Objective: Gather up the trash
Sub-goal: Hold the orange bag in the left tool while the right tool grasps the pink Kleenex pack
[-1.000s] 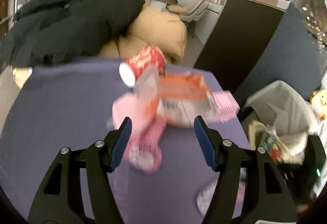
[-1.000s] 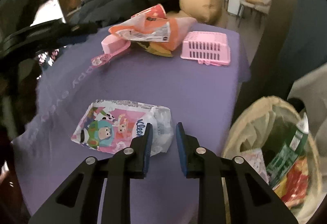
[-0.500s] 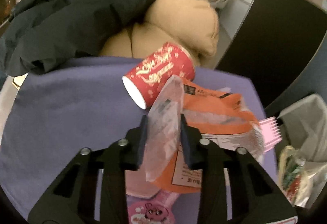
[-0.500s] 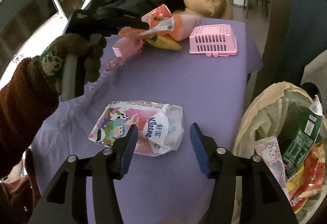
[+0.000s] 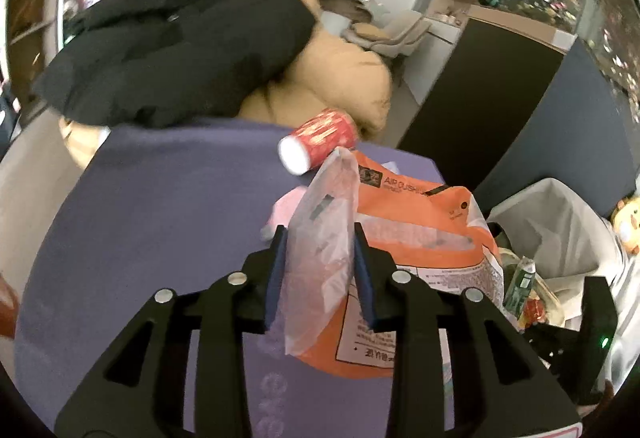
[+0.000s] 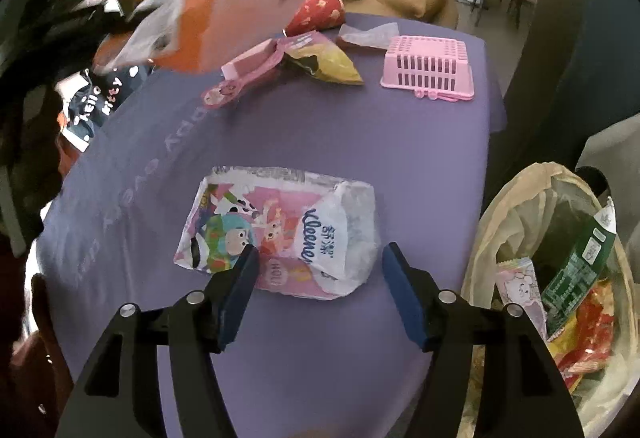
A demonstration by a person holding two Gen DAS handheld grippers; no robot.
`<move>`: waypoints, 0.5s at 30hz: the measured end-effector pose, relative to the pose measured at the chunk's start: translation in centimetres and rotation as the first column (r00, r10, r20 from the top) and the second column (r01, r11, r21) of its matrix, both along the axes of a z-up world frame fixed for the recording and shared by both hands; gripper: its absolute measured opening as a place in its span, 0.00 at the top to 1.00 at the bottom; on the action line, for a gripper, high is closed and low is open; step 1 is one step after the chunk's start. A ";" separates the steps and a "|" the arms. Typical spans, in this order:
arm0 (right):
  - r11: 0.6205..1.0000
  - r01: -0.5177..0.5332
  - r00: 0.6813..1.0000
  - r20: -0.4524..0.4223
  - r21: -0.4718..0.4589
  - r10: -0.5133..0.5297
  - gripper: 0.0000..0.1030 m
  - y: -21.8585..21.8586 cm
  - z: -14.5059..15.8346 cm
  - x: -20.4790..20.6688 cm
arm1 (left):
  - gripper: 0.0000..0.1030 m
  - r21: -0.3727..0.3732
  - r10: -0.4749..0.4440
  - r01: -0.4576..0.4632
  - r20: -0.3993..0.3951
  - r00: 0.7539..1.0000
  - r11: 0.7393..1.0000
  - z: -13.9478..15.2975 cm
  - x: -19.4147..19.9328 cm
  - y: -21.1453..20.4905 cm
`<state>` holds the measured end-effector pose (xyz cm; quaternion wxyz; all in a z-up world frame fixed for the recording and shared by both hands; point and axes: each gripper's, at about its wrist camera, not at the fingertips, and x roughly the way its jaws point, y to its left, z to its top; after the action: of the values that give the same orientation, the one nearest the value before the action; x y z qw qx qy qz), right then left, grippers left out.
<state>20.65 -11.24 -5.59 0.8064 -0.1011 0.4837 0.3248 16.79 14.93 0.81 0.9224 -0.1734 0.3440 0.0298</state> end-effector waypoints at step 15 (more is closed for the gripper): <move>0.969 0.073 0.969 0.248 -0.237 -0.012 0.41 1.6 -0.3 0.1 | 0.68 -0.097 0.051 -0.052 -0.012 0.999 0.994 -2.7 -3.8 3.2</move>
<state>20.77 -9.61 -5.92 0.8482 -0.2283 0.4188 0.2304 12.99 18.10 -1.86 0.9101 -0.2266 0.3449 0.0376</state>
